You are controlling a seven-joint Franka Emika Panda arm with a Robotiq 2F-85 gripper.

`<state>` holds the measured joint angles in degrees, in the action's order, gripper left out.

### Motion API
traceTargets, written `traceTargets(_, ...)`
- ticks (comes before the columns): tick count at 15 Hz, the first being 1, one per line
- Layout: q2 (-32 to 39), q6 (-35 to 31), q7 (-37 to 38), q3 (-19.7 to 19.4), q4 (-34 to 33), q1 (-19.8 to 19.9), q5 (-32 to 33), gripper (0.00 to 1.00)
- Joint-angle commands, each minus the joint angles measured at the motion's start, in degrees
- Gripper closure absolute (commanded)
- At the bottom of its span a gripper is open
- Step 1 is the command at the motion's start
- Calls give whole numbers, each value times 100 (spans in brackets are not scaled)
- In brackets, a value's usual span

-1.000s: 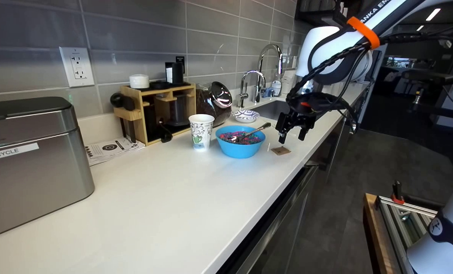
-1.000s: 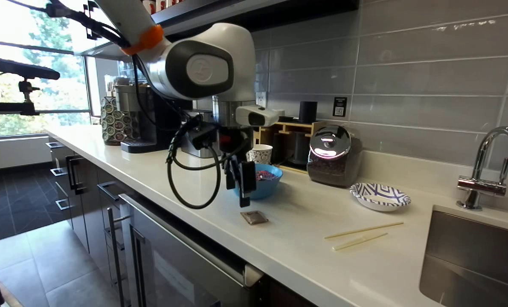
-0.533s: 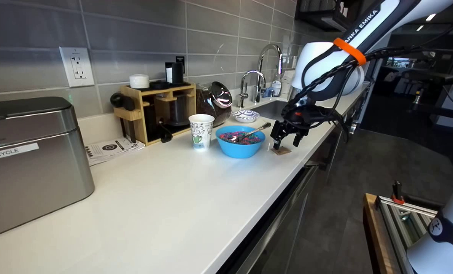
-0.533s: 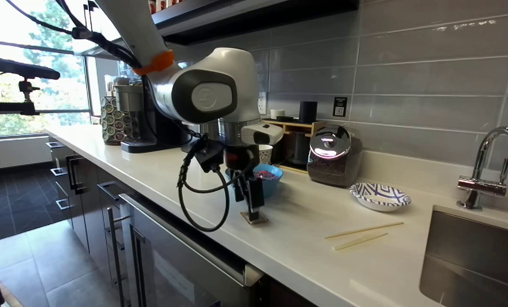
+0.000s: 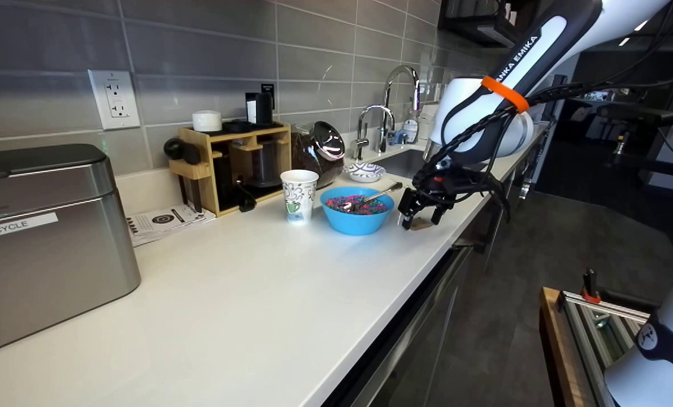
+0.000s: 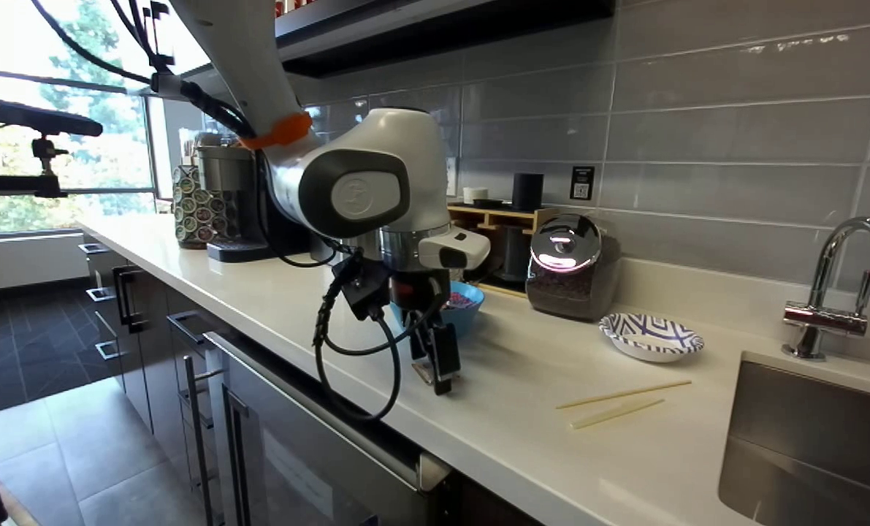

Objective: Move the brown sachet to the left

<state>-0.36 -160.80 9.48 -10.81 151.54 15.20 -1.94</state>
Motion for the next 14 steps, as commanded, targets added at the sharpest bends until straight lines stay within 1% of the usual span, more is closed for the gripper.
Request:
traceTargets(1, 203, -172, -155, -65, -82, -101, -133, 0)
traceTargets(4, 238, -163, -85, -82, -114, -84, 10, 0)
traceTargets(6, 251, -140, -31, -95, -133, -76, 133, 9)
traceTargets(7, 260, -127, 56, -115, -148, -65, 312, 7)
traceTargets(9, 291, -113, 239, -144, -185, -64, 710, 7)
traceTargets(11, 320, -39, 489, -167, -242, -70, 1163, 2)
traceTargets(13, 334, -20, 671, -168, -260, -94, 1474, 4)
traceTargets(14, 331, 4, 734, -166, -260, -111, 1581, 8)
